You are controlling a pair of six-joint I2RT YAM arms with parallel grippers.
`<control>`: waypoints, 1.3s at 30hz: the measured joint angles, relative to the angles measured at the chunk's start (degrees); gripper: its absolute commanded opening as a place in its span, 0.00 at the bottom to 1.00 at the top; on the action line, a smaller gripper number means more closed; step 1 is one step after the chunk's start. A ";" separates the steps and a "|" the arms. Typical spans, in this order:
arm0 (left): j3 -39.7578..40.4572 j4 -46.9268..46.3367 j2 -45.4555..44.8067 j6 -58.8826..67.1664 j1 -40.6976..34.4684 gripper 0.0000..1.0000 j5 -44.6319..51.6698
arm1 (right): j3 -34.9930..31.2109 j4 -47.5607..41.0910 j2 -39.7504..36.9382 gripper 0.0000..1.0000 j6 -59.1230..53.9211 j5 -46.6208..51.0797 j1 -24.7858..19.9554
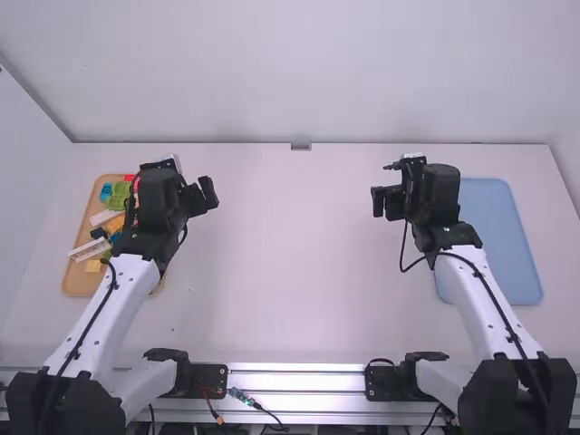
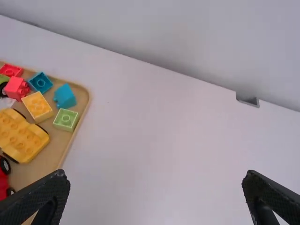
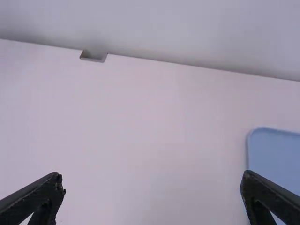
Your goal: Assemble lego blocks to make yellow taxi
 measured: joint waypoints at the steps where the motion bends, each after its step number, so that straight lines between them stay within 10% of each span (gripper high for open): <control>1: 0.00 0.52 0.48 0.02 0.00 0.99 0.00 | 0.00 0.42 0.50 0.99 0.11 0.02 0.00; 11: 4.46 -5.42 5.84 -6.54 0.33 1.00 -6.36 | 0.00 0.59 1.25 0.99 1.01 0.02 0.00; 28: 38.51 -33.53 34.77 -23.43 17.53 0.99 -4.52 | 0.00 0.59 1.25 0.99 1.14 0.02 0.00; 39: 41.35 -32.46 44.78 -25.09 26.49 1.00 3.30 | 0.00 0.57 1.25 0.99 2.27 0.02 0.00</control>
